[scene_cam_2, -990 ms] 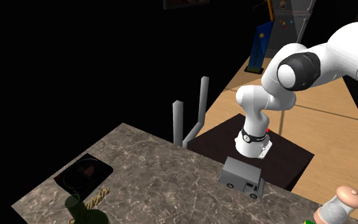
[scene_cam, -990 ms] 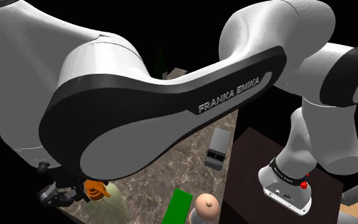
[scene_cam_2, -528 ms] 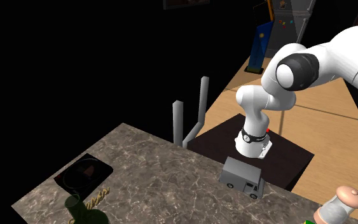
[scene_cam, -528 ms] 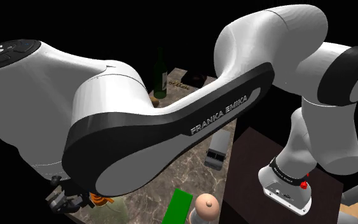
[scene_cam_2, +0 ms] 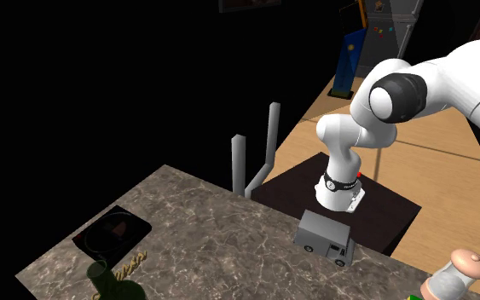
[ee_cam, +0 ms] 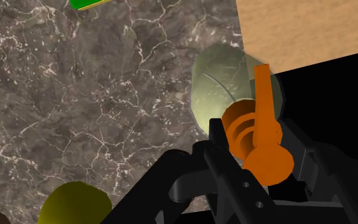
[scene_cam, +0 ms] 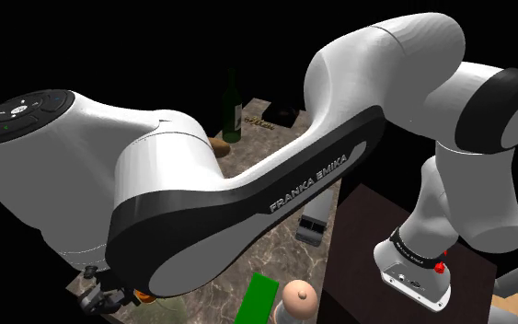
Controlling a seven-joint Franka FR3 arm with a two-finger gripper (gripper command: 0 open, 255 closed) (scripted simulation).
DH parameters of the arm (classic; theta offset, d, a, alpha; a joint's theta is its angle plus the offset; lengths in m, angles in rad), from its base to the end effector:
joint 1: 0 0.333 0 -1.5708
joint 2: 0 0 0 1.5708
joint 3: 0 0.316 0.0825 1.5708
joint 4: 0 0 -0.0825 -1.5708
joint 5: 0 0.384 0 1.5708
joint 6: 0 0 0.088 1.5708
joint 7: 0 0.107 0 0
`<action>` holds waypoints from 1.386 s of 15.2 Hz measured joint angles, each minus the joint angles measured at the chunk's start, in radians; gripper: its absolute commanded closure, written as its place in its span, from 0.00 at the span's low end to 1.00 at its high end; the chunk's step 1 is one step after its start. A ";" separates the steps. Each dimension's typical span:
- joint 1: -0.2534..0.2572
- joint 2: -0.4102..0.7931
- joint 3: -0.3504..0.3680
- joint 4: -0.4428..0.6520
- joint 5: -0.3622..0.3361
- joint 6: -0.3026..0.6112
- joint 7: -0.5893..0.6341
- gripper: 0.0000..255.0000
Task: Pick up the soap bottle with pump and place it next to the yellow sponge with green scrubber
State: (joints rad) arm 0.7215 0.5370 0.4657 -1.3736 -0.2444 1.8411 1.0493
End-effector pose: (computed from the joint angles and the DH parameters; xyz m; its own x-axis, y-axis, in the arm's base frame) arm 0.3370 0.6140 0.4281 0.9888 0.1489 -0.0044 0.1489 -0.9888 0.0129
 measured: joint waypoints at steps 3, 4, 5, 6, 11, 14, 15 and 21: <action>0.000 0.000 0.000 -0.001 0.000 0.001 0.000 1.00; 0.000 0.000 0.000 -0.001 0.000 0.001 0.000 0.00; 0.000 -0.001 0.000 -0.001 0.000 0.001 0.000 0.00; 0.000 -0.001 0.000 -0.001 0.000 0.001 0.000 0.00; 0.000 -0.003 0.001 0.011 0.002 -0.013 -0.003 0.00; 0.008 -0.011 0.004 0.085 0.007 -0.091 -0.010 0.00; 0.010 -0.010 0.005 0.102 0.008 -0.106 -0.012 0.00; 0.015 -0.006 0.005 0.120 0.007 -0.123 -0.010 0.00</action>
